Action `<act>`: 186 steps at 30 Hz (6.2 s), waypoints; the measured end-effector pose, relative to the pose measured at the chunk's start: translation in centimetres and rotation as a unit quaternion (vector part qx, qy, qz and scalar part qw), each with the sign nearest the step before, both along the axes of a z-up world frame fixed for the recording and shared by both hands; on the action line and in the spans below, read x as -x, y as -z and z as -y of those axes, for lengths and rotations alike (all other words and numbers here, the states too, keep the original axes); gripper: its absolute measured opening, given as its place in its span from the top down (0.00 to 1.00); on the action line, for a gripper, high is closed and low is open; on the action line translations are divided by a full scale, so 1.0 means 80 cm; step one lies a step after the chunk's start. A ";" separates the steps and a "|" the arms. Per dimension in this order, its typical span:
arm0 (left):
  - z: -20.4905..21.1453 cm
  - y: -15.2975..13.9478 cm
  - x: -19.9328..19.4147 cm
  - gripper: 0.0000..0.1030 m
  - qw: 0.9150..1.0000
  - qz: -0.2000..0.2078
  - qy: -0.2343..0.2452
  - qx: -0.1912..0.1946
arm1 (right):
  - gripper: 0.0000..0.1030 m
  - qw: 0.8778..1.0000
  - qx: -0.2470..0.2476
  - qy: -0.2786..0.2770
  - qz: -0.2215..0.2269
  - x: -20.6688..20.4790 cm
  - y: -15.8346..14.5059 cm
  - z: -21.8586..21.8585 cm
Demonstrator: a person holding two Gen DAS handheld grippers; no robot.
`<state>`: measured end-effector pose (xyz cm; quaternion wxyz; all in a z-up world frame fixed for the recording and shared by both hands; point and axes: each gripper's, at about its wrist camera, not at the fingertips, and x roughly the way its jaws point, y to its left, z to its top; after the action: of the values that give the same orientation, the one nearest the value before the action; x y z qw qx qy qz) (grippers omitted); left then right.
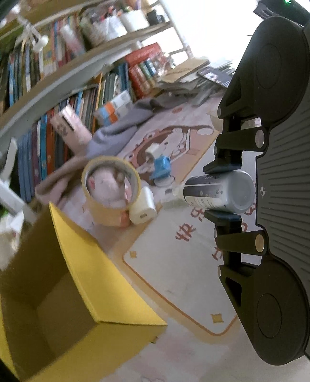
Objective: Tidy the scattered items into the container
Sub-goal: 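Lift and carry the soap bar and bottle toward the yellow box with both tools, then lower both tools into the yellow box and open them to release the items, then withdraw both open tools from the box back over the mat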
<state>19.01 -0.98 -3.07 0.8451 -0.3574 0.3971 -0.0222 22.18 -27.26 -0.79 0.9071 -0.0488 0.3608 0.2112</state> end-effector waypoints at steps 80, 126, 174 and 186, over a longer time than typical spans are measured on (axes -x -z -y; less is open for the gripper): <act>-0.256 -0.088 0.035 0.70 0.976 0.160 0.007 -0.148 | 0.59 0.989 0.009 -0.114 0.095 0.008 -0.070 -0.350; -0.236 -0.088 0.046 0.26 0.958 0.171 -0.029 -0.230 | 0.32 0.986 0.036 -0.131 0.092 0.001 -0.054 -0.346; -0.126 -0.065 0.204 0.10 0.939 0.178 0.122 -0.270 | 0.15 0.986 0.049 0.074 0.143 0.247 -0.035 -0.213; -0.085 -0.049 0.183 0.09 0.930 0.162 0.177 -0.278 | 0.15 0.985 0.063 0.122 0.107 0.233 -0.018 -0.176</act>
<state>4.38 5.83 0.85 0.9457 -0.0231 0.3022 -0.1176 3.52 -13.21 0.67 0.9545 -0.0832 0.2778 0.0693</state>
